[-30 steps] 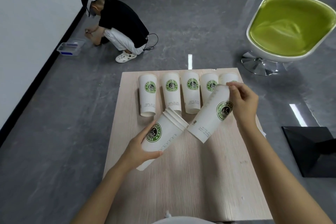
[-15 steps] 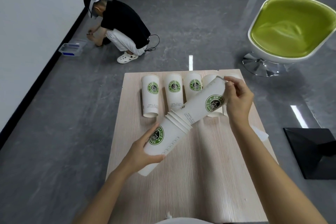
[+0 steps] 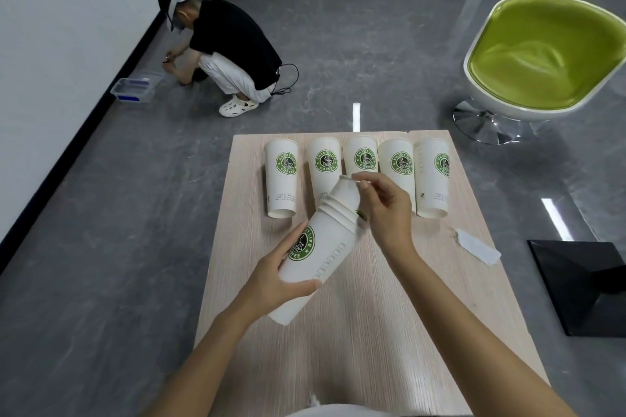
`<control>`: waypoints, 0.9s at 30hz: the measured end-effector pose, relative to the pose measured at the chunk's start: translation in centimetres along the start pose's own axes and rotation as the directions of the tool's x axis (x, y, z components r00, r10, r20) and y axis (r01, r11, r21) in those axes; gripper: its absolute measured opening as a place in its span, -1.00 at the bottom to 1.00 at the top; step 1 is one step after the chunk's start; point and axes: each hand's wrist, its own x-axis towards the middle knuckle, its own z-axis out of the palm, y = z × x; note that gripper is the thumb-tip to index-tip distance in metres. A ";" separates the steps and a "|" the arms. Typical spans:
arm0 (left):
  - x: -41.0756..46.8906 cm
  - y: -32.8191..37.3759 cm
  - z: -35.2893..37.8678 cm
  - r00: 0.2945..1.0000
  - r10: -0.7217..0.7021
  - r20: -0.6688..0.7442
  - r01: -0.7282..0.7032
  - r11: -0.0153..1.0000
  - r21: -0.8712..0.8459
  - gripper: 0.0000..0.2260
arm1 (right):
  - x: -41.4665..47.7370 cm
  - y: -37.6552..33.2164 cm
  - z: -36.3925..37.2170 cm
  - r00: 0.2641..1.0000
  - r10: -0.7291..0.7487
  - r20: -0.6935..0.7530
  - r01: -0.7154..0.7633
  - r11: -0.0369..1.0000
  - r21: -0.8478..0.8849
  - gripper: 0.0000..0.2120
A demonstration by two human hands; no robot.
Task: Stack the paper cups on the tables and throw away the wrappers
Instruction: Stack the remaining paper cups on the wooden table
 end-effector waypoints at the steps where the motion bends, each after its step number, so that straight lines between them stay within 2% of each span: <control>1: 0.1 0.1 0.0 1.000 0.003 0.001 -0.003 1.000 0.000 -0.15 | -0.2 0.0 0.2 1.000 0.010 0.007 -0.010 1.000 -0.001 -0.81; 9: 0.8 1.4 0.5 0.999 0.043 -0.026 -0.042 0.998 0.049 -0.10 | -1.8 0.0 1.1 0.990 0.113 0.081 -0.119 0.991 0.067 -0.84; 20: 1.0 1.5 0.2 0.997 0.053 -0.061 -0.048 0.995 0.085 -0.08 | -3.0 0.5 2.2 0.983 0.138 0.119 -0.147 0.986 0.072 -0.81; 27: 1.1 1.1 -0.2 0.998 0.033 -0.057 -0.029 0.997 0.067 -0.07 | -2.6 1.2 3.1 0.978 0.114 0.175 -0.117 0.993 0.009 -0.79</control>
